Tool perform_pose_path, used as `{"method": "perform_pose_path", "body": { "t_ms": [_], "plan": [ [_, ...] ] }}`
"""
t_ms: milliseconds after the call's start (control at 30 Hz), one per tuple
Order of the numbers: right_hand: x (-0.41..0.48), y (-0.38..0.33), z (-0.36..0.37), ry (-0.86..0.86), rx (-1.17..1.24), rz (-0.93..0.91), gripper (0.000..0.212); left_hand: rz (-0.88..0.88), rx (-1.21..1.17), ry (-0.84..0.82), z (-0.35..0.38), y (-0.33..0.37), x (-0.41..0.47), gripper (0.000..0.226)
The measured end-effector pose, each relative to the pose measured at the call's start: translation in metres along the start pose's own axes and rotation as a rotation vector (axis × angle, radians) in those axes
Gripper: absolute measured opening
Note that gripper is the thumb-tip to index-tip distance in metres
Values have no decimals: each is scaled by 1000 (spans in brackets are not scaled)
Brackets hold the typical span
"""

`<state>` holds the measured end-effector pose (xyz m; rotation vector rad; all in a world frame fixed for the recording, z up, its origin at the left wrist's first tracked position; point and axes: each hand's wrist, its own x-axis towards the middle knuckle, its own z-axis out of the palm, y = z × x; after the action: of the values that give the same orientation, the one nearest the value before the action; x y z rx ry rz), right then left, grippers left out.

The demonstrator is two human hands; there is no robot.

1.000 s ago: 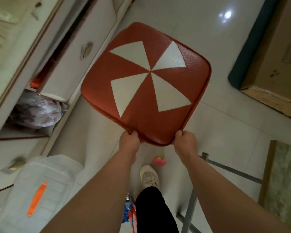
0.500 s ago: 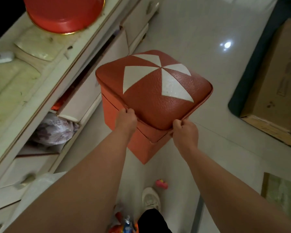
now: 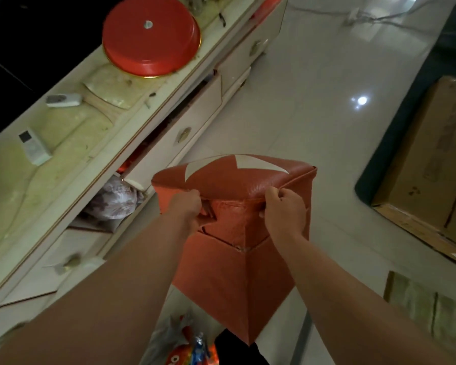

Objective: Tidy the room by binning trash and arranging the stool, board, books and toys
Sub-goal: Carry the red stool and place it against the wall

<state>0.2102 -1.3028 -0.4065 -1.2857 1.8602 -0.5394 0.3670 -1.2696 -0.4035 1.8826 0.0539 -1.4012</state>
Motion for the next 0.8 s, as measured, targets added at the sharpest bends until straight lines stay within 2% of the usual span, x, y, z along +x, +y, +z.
{"method": "perform_pose_path", "body": {
  "t_ms": [333,533,800],
  "plan": [
    [-92,-65,-39,-78,-50,-135,35,-24,-140,78,-64,16,-127,29],
    [-147,-124,-61,-157,-28,-316,37,63,-226,113,-116,41,-204,34],
    [-218,-209,-59,-241,7,-561,41,124,-411,231,-199,64,-265,24]
  ]
}}
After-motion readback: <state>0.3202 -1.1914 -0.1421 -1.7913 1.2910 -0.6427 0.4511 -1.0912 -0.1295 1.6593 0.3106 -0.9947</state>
